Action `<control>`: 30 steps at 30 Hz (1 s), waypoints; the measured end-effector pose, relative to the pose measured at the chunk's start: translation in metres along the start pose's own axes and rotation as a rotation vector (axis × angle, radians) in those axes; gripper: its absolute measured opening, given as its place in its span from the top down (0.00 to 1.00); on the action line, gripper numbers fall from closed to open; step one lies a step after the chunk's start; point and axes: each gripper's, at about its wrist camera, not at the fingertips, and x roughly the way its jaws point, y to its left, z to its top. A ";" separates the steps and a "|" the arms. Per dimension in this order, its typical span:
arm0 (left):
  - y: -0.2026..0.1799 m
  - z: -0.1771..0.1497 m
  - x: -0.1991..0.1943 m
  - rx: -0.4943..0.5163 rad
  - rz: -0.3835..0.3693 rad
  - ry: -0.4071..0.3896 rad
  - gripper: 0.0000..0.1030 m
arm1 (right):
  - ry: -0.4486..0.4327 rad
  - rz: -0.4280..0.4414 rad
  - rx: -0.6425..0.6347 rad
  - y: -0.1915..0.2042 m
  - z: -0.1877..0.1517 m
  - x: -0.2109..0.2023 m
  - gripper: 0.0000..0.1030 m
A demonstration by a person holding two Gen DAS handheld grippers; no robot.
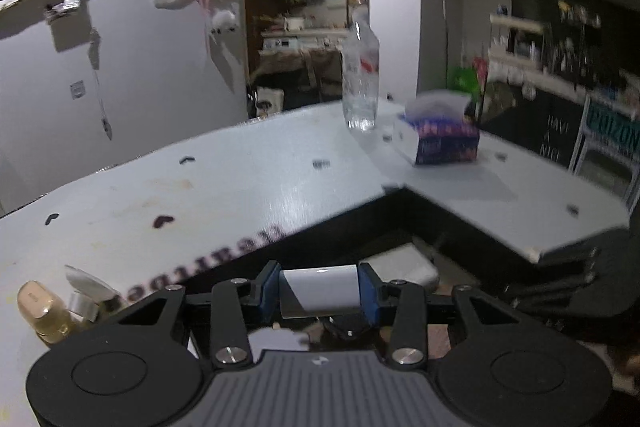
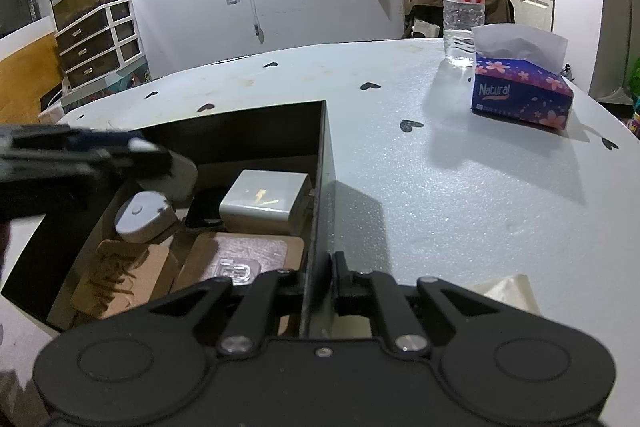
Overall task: Organize rigid objects
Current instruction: 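Carry the charger cube into the black box and open the left tool, then move the left tool back to the beige KINYO earbud case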
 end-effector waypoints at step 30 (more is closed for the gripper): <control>-0.010 -0.010 -0.030 -0.014 -0.021 0.116 0.02 | -0.002 0.000 0.005 0.000 0.000 0.000 0.92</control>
